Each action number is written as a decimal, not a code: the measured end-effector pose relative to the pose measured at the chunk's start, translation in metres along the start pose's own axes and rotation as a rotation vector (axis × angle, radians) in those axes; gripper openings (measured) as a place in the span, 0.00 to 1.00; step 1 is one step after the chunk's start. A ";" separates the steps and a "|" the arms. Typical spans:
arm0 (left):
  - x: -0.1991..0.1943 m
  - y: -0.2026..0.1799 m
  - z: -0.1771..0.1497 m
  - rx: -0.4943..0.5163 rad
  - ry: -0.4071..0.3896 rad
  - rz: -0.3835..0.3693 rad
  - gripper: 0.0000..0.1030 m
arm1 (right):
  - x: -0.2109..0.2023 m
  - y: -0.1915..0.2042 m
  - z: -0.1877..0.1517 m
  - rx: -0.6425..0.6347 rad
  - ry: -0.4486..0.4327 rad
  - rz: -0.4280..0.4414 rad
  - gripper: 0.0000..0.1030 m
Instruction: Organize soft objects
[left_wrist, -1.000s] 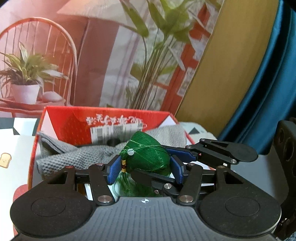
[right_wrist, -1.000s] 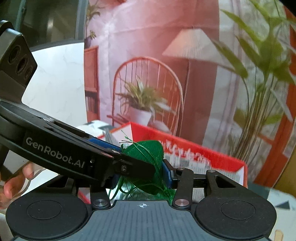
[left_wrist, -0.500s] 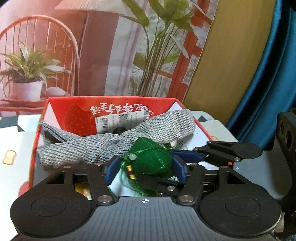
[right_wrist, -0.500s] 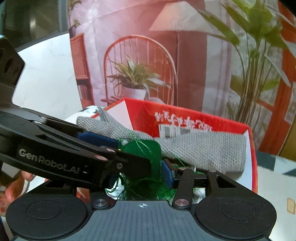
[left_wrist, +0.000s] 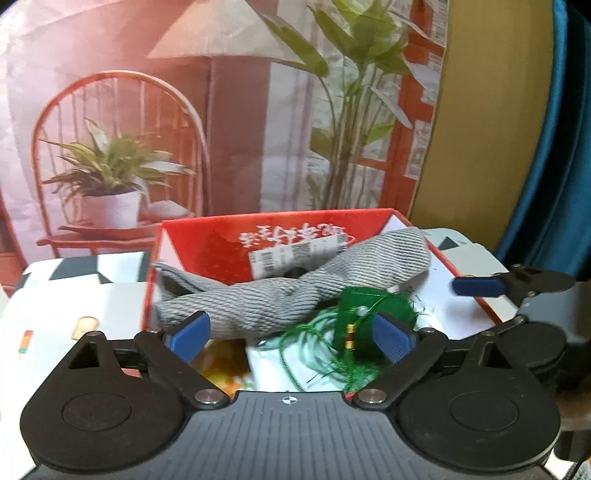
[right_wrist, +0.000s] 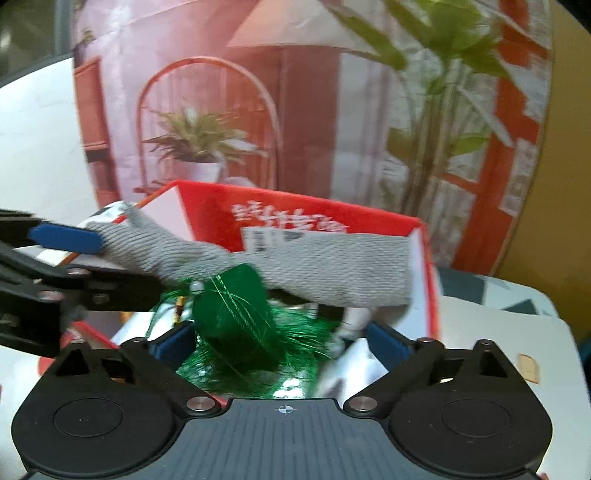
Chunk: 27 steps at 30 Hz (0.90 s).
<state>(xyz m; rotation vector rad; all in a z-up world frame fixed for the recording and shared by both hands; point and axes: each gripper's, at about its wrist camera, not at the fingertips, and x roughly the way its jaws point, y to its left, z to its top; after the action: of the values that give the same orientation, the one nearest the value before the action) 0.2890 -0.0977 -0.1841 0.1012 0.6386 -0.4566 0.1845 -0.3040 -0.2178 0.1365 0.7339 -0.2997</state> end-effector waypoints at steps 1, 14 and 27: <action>-0.003 0.002 0.000 -0.003 -0.002 0.009 0.93 | -0.002 -0.002 0.001 0.010 -0.003 -0.011 0.99; -0.068 0.011 0.006 -0.029 -0.097 0.132 1.00 | -0.068 -0.016 0.022 0.124 -0.124 -0.017 1.00; -0.199 0.002 0.022 -0.054 -0.270 0.272 1.00 | -0.190 0.004 0.049 0.165 -0.294 -0.097 1.00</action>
<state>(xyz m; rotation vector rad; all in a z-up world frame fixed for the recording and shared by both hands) 0.1609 -0.0256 -0.0475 0.0722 0.3639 -0.1844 0.0836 -0.2694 -0.0533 0.2084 0.4239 -0.4626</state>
